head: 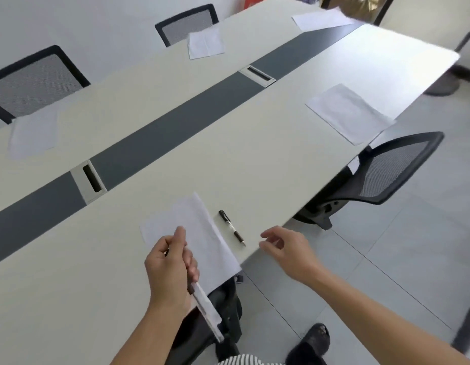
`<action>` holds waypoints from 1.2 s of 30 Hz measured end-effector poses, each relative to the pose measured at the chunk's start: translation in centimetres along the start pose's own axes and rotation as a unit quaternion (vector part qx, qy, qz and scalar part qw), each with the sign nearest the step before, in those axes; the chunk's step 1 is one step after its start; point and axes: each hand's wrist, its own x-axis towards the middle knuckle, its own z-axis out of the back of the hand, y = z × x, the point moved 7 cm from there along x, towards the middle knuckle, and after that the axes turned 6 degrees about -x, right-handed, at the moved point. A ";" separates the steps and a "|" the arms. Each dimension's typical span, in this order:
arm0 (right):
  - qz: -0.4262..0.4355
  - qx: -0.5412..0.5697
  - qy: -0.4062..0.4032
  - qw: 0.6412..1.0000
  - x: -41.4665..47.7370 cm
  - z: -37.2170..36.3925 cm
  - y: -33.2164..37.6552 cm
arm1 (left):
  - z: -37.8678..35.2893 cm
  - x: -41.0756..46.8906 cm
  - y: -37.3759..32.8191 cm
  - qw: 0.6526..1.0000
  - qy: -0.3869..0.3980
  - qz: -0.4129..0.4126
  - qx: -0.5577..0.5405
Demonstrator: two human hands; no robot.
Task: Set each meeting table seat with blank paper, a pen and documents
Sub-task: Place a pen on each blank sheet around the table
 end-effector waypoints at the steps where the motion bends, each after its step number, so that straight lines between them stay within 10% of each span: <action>1: 0.019 0.016 0.000 1.000 -1.6 1.7 -0.3 | -1.9 -0.7 0.5 1.000 -0.009 0.005 -0.018; 14: 0.105 -0.012 -0.056 0.993 -10.3 19.9 -10.5 | -29.0 -9.0 8.1 0.991 0.050 0.055 -0.115; 36: -0.069 0.078 -0.116 0.988 9.8 44.4 -23.0 | -57.9 1.1 9.9 0.931 0.326 0.047 0.157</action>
